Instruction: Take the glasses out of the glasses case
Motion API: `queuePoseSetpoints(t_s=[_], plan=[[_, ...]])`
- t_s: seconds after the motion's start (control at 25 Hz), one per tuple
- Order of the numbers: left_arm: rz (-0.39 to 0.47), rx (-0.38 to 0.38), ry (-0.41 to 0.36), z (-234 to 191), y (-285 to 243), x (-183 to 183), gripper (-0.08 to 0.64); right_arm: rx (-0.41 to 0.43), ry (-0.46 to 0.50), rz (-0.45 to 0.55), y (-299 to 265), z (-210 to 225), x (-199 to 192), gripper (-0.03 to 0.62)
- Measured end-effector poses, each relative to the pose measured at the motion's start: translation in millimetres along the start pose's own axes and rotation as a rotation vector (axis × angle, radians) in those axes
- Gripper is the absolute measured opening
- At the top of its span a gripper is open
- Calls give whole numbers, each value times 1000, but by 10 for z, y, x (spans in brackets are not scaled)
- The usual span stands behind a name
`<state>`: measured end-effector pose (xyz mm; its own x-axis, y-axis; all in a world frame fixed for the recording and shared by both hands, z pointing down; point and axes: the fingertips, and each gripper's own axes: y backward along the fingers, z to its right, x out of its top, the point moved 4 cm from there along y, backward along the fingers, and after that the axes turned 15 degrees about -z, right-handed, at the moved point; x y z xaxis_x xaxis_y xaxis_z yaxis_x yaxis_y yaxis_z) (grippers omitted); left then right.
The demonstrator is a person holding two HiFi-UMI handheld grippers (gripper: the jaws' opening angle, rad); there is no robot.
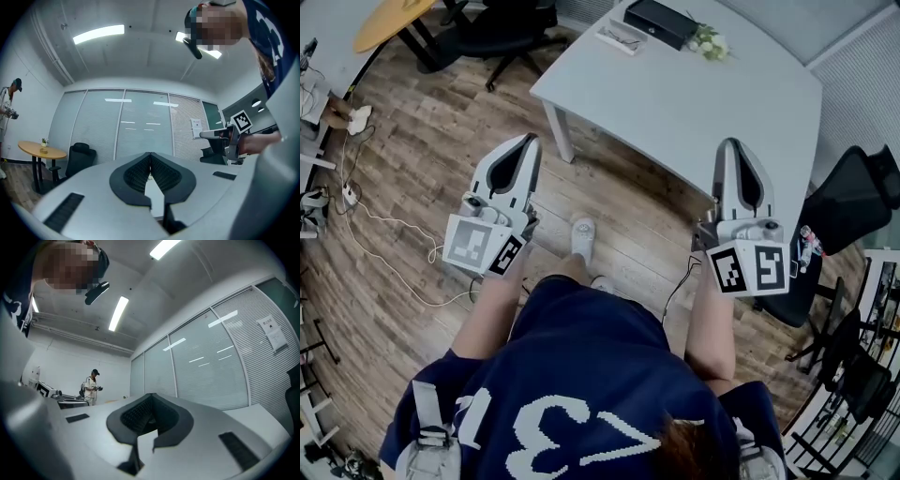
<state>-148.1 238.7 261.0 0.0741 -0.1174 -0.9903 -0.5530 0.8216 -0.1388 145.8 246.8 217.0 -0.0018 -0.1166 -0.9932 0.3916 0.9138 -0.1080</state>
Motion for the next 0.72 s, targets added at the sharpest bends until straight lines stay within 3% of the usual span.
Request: queuePoseSetpoints(t_s=[0.28, 0.44, 0.72], plan=[[19, -39, -10, -776, -781, 220, 14, -11, 22, 8, -1022, 140, 265, 26], [27, -77, -31, -1013, -1113, 318, 14, -39, 19, 22, -1336, 239, 346, 26], [6, -85, -1, -1312, -1569, 285, 15, -43, 15, -17, -1840, 478, 350, 26]])
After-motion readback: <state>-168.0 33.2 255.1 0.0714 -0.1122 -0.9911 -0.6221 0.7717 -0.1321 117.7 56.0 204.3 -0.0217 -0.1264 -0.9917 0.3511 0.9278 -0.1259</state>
